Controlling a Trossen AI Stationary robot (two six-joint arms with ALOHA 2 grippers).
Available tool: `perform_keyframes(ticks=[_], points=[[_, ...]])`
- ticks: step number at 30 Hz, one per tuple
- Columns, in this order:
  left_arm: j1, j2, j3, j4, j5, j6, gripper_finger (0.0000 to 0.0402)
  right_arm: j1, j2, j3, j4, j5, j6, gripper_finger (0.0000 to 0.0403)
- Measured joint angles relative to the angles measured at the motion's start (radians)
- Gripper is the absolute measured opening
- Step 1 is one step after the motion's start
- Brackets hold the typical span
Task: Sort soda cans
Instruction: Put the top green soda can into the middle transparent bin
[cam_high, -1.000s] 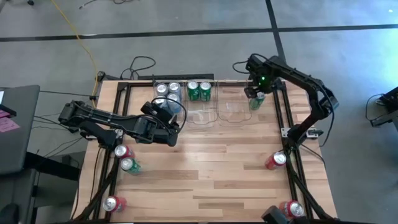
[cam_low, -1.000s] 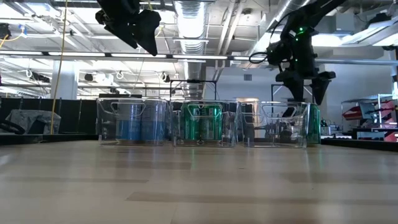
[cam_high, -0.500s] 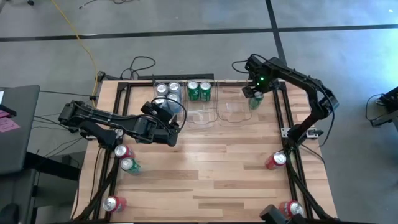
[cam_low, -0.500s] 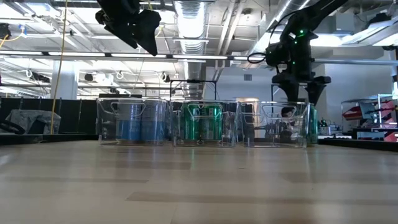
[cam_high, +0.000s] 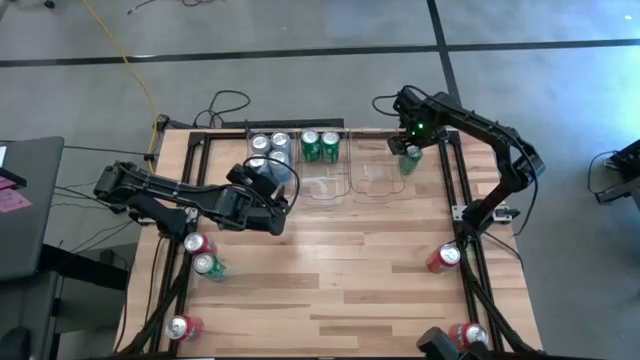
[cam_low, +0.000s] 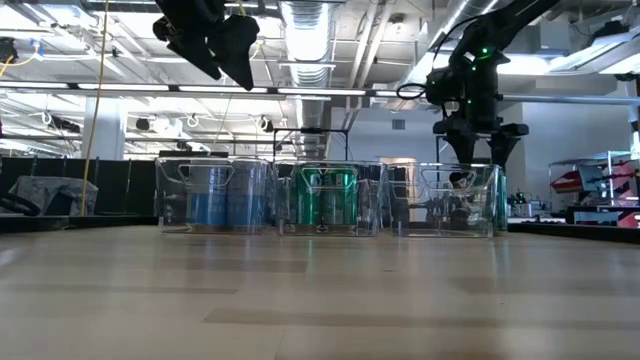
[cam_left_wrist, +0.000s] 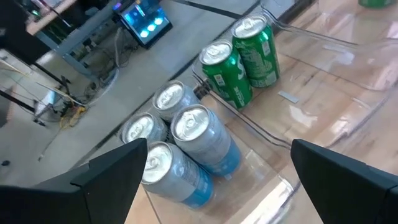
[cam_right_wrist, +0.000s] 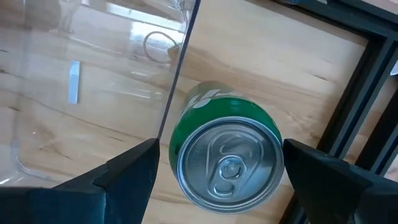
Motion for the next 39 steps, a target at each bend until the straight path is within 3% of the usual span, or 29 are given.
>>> perform_keyframes(ticks=[20, 30, 39], points=[[-0.01, 0.0, 0.0, 0.0, 0.013, -0.018, 0.0391, 0.008, 0.014, 0.001, -0.026, 0.045, 0.023, 0.0354], [-0.01, 0.0, 0.0, 0.0, 0.012, -0.005, 0.0391, 0.033, 0.072, 0.007, -0.035, 0.064, 0.011, 0.0288], [-0.01, 0.0, 0.0, 0.0, 0.012, -0.005, 0.0391, 0.04, 0.016, 0.043, -0.106, 0.061, -0.01, 0.0278]])
